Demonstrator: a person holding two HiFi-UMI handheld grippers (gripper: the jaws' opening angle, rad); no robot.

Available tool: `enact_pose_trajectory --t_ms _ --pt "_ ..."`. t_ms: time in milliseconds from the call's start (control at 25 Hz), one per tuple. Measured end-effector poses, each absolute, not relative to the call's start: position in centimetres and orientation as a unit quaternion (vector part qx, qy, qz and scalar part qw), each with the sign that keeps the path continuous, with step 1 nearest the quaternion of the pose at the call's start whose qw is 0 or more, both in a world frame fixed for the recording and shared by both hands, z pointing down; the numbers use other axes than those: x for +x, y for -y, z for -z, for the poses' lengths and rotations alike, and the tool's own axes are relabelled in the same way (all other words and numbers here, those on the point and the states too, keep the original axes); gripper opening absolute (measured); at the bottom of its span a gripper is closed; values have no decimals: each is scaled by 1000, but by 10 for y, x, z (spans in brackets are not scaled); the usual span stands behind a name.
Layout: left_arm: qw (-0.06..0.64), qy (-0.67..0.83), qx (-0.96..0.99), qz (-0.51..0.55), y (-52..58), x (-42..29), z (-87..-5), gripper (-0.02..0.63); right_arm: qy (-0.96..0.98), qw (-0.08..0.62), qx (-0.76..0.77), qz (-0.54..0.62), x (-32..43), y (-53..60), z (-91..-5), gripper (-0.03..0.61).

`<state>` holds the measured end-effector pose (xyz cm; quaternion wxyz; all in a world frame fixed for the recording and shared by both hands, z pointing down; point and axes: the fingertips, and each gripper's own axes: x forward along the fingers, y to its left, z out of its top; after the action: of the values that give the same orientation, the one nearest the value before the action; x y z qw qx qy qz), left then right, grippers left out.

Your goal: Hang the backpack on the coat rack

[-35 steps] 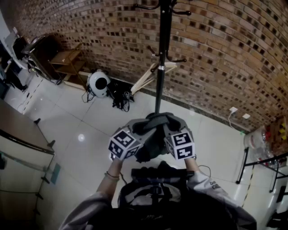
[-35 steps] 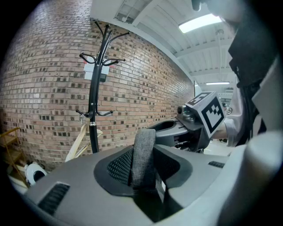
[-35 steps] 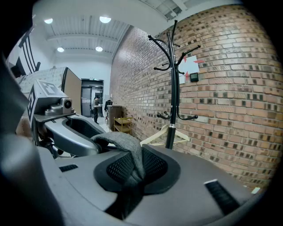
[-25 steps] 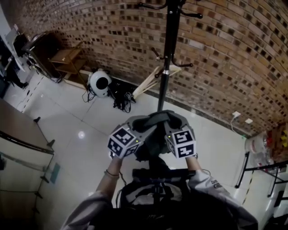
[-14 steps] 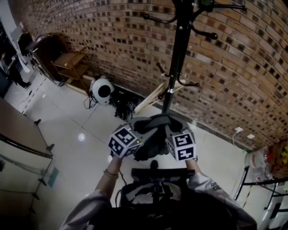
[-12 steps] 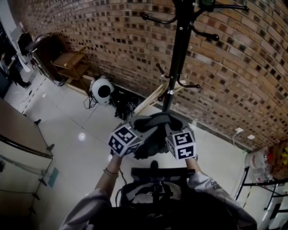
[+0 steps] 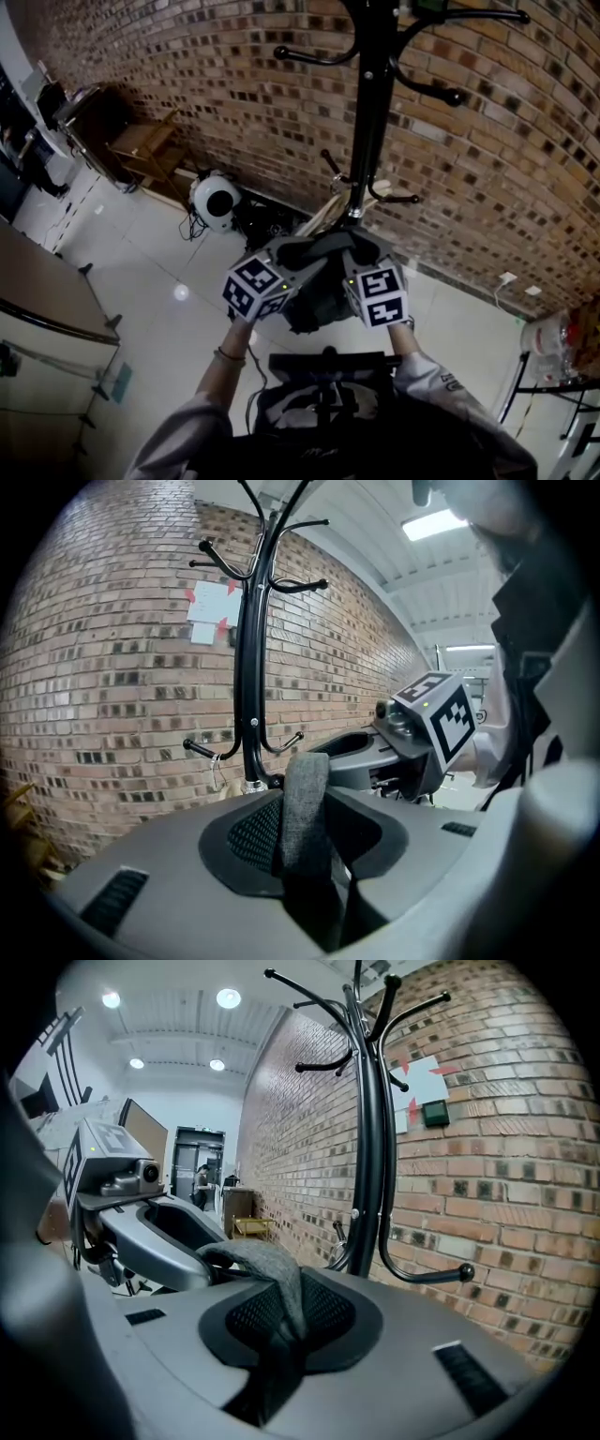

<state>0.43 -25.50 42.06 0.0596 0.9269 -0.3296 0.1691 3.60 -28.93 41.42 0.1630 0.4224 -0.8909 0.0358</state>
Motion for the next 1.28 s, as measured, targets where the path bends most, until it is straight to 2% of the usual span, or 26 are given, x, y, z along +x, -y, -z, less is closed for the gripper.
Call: enact_pose_trajectory --t_ms 600,1280 --pt "75 275 941 -183 292 3 -438 129 883 176 430 -58 32 325 -438 55" --pt "44 25 984 -172 295 5 -440 137 792 166 580 -94 38 324 -448 55"
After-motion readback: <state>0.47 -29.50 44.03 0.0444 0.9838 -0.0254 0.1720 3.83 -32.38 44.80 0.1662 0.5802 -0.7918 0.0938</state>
